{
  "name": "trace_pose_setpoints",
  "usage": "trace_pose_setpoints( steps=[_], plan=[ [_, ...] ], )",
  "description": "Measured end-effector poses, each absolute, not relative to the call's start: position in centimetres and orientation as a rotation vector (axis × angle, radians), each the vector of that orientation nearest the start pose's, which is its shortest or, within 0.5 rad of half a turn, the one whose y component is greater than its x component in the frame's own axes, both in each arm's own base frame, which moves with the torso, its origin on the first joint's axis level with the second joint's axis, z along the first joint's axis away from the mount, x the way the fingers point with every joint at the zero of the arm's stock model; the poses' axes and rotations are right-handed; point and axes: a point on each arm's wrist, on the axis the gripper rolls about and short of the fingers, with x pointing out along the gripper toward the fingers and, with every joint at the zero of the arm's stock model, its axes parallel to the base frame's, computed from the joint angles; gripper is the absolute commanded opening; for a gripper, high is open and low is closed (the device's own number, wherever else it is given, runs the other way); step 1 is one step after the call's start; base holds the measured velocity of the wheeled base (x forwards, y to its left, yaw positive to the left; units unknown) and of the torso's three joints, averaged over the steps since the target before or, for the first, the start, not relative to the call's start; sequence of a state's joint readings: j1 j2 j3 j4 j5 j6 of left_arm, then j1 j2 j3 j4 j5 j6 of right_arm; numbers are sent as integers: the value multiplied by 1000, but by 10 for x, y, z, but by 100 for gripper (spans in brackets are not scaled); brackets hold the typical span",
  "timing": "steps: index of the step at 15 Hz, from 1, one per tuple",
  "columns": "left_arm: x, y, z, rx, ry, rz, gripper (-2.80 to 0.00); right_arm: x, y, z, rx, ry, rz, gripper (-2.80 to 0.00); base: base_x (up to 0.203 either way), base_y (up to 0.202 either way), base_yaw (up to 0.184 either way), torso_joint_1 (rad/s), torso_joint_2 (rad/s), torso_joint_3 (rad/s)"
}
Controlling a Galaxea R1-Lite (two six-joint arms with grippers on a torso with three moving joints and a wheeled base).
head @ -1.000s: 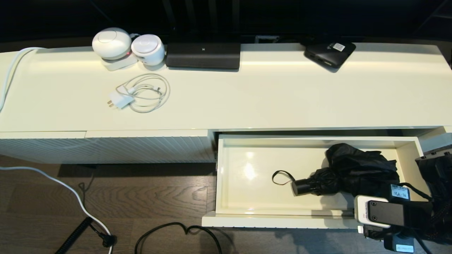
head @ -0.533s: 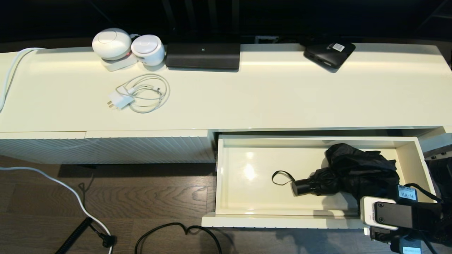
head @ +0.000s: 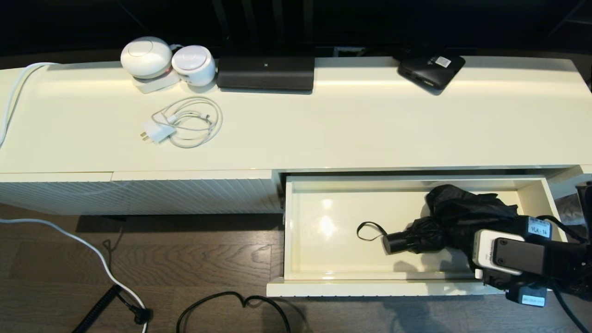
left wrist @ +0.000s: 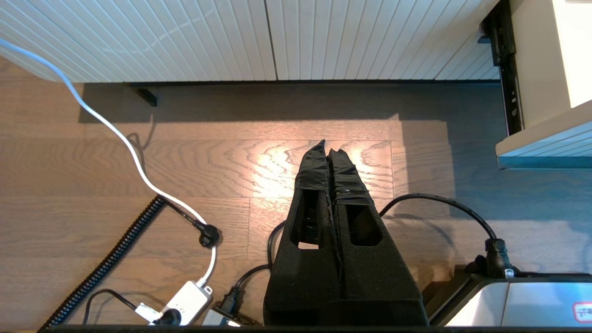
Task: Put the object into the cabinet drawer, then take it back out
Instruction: Open the drawer, then take the umbrella out of the drawer and put it on the table
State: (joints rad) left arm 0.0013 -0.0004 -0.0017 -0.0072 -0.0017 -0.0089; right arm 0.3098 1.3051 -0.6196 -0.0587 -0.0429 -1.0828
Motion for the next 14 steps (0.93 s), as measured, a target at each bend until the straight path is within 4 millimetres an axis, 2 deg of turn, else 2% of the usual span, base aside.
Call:
trace_pose_setpoints(
  steps=[4, 9, 14],
  plan=[
    [-23, 0, 77, -9, -9, 0, -280, 183, 58, 184, -1165, 353, 526, -280, 0, 0, 0, 0, 0, 0],
    [-23, 0, 77, -8, -9, 0, -280, 187, 54, 187, -1279, 310, 506, -280, 0, 0, 0, 0, 0, 0],
    [-23, 0, 77, -9, -9, 0, -280, 199, 47, 195, -1202, 309, 474, -280, 0, 0, 0, 0, 0, 0]
  ],
)
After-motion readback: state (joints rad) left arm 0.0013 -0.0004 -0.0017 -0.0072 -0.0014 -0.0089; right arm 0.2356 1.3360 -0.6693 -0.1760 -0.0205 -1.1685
